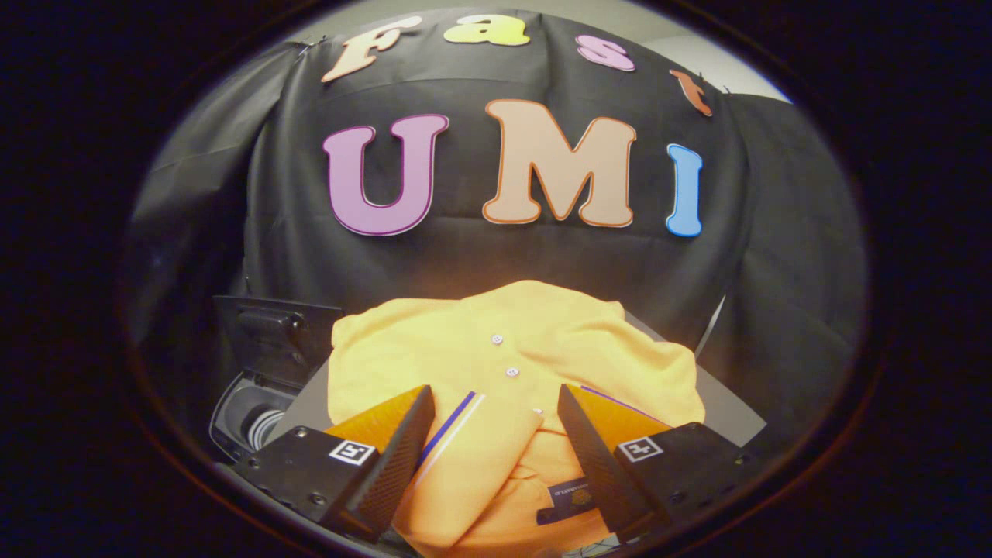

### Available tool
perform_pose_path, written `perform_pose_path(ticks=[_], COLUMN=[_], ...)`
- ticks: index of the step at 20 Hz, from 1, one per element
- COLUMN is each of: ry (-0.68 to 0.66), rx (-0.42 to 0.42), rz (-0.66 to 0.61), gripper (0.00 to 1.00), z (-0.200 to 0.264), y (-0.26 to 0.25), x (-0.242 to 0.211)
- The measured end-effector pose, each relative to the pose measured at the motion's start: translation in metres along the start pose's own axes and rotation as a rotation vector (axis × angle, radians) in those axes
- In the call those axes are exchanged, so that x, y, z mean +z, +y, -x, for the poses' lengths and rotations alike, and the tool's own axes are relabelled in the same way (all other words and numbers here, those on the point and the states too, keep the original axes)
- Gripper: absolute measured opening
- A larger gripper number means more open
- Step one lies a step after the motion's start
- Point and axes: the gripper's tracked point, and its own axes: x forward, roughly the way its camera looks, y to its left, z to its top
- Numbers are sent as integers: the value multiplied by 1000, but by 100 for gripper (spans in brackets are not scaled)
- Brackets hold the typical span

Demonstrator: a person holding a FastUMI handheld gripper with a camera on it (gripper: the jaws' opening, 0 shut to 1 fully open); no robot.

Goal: Put the clothes into the washing machine and then close the washing machine lid.

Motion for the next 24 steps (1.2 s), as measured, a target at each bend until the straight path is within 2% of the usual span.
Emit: perform_pose_path(ticks=[2,3,6,8,10,14,20,24], ry=[20,31,64,23,54,32,-21,-53], rx=[27,48,76,79,131,125,224,270], rz=[0,-14,-55,-100,-144,-106,-165,-77], gripper=[94,90,50,23,2,2,1,1], z=[-3,-7,-10,-5,-9,-11,-2,9], y=[6,9,18,21,43,62,128,172], x=[-4,-3,-1,14,14,22,66,97])
